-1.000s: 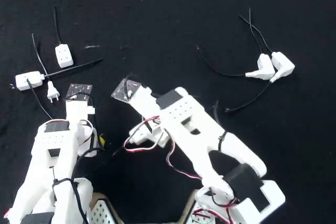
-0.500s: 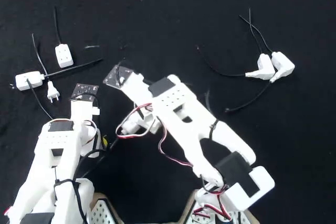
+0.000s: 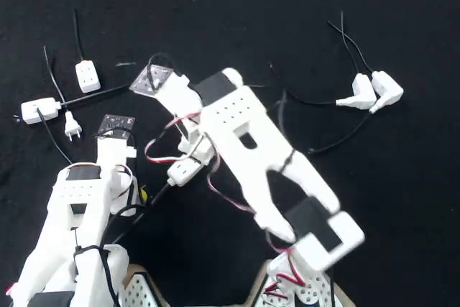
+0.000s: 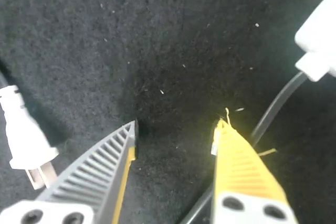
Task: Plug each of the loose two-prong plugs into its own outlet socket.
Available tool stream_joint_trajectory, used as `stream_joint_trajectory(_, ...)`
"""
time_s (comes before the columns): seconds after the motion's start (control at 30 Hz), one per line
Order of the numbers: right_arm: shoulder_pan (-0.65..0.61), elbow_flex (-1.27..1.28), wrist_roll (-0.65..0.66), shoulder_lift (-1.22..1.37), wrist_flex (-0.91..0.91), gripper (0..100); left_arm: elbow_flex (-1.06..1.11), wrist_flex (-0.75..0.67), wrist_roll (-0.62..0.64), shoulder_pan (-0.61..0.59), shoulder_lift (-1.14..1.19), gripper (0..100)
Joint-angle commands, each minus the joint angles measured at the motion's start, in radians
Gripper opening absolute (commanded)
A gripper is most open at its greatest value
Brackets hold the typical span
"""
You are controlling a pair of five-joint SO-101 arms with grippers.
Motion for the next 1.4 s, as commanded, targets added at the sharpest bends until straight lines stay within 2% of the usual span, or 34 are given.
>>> stream_joint_trajectory(0.0, 0.017, -0.205, -0.005, 0.136, 0.121, 1.0, 0.005, 0.014, -0.009, 0.021, 0.009, 25)
stream_joint_trajectory(0.17, 0.018, -0.366, -0.087, 0.278, 0.164, 1.0, 0.005, 0.014, -0.009, 0.021, 0.009, 25)
stream_joint_trajectory(0.97, 0.0, -0.44, -0.092, 0.43, 0.164, 1.0, 0.005, 0.014, -0.009, 0.021, 0.009, 25)
stream_joint_trajectory(1.17, -0.002, -0.498, -0.132, 0.486, 0.164, 1.0, 0.005, 0.014, -0.009, 0.021, 0.009, 25)
stream_joint_trajectory(1.37, -0.049, -0.499, -0.135, 0.533, 0.164, 1.0, 0.005, 0.014, -0.009, 0.021, 0.009, 25)
